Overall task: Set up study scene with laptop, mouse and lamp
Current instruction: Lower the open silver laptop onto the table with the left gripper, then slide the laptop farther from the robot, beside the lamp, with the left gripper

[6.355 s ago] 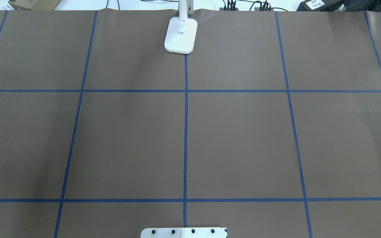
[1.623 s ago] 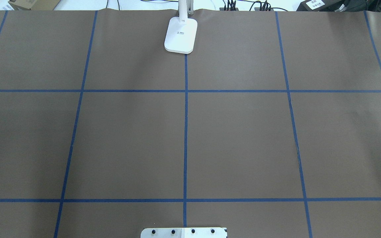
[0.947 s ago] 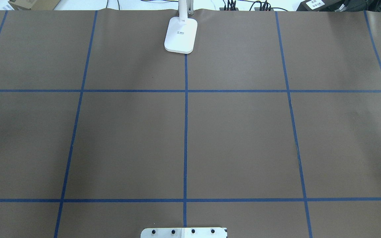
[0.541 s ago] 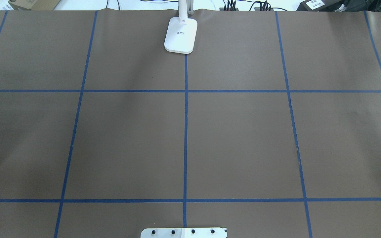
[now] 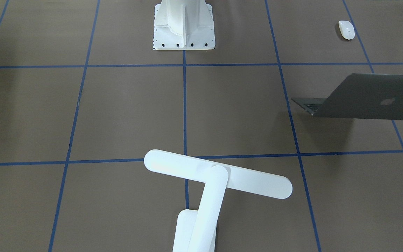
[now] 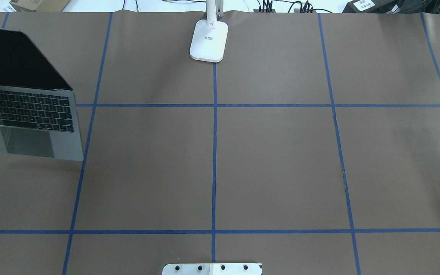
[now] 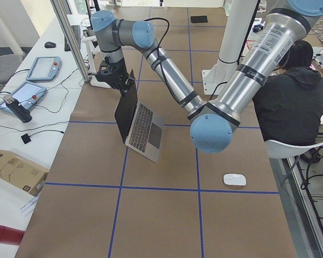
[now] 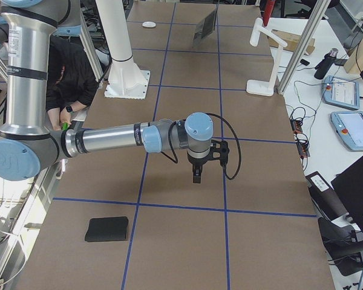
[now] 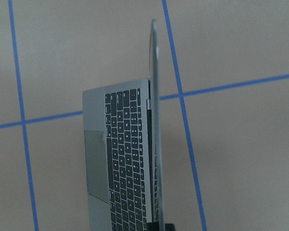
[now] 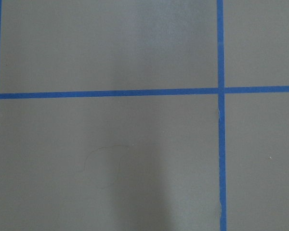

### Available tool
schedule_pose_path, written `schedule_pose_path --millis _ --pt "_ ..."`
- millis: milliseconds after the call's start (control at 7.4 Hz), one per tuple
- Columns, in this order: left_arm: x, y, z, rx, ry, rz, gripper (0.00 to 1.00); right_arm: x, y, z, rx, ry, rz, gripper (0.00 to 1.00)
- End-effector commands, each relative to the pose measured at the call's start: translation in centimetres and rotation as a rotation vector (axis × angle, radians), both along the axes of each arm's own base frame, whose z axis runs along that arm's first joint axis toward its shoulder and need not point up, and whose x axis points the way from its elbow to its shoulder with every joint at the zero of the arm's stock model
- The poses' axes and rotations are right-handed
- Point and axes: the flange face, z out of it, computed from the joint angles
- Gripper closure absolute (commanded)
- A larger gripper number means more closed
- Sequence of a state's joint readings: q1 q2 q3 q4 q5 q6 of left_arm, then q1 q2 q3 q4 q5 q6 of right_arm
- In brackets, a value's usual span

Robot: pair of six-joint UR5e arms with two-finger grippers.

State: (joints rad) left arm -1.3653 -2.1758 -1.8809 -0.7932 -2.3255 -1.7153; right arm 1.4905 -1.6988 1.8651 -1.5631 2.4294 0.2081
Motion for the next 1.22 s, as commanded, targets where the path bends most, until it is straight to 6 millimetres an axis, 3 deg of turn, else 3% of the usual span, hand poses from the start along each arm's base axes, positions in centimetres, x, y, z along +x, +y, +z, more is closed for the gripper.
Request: schedule_pose_path --millis 0,135,406,676,811,1082 --pt "6.2 -1.0 -6.0 -0.086 0.055 -0.045 1.0 -0.1 0.1 -0.1 -0.001 -0.003 -0.001 0.0" --pt "11.2 0.1 -8.1 -0.124 0.057 -0.028 1.0 -0.1 0.1 -0.1 -0.003 -0.006 -0.003 0.0" --pt "17.3 2.1 -11.4 -0.157 0.057 0.002 1.0 -0.1 0.2 0.0 -0.008 -0.009 -0.002 0.0" --pt "23.7 1.4 -14.7 -0.197 0.034 0.048 1.0 -0.1 0.4 0.2 -0.013 -0.01 -0.003 0.0" --pt "25.3 0.9 -15.6 -0.211 0.024 0.055 1.0 -0.1 0.4 0.2 -0.013 -0.012 -0.003 0.0" --pt "26.3 0.6 -15.6 -0.213 0.016 0.061 1.0 -0.1 0.4 0.2 -0.014 -0.011 -0.003 0.0"
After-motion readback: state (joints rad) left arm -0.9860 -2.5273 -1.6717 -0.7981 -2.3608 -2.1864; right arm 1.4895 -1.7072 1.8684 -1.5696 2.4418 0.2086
